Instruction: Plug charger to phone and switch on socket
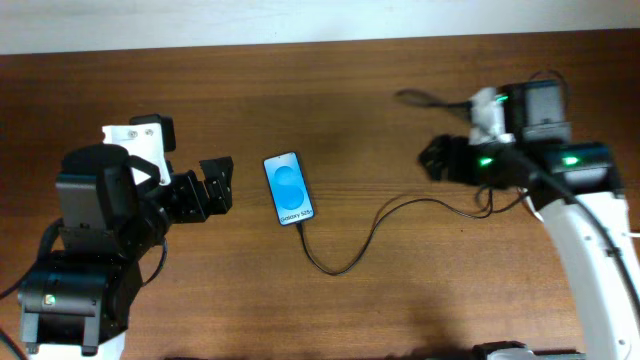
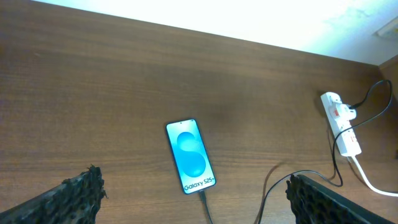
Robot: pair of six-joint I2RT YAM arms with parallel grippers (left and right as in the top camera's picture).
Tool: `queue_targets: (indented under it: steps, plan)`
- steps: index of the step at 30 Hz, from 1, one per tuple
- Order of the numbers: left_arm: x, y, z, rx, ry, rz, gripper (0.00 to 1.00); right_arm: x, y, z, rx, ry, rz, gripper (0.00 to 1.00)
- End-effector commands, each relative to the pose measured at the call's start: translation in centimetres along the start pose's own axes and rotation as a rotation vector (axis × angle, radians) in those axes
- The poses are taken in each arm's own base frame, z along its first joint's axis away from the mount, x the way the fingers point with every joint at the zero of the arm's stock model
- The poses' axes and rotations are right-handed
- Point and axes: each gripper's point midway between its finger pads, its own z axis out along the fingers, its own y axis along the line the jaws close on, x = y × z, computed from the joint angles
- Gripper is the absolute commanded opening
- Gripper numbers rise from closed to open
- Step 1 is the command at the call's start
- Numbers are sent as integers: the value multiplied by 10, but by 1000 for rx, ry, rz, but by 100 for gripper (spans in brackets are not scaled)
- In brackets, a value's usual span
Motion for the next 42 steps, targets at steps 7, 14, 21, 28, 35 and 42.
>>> queue_targets:
  steps: [7, 14, 21, 28, 35, 42]
  plan:
    - [-1, 2, 0, -10, -5, 4, 99, -36, -145, -63, 229, -220, 362, 82]
    - [-1, 2, 0, -11, -5, 4, 99, -46, -208, -66, 312, -269, 478, 86]
    - [-1, 2, 0, -10, -5, 4, 99, -57, -249, -23, 352, -220, 504, 85]
    - [-1, 2, 0, -10, -5, 4, 99, -64, -288, -3, 463, -222, 514, 86]
    - [-1, 2, 0, -10, -5, 4, 100, -59, -336, 51, 526, -162, 537, 86]
    - [-1, 2, 0, -10, -5, 4, 99, -65, -354, 100, 457, -167, 531, 86]
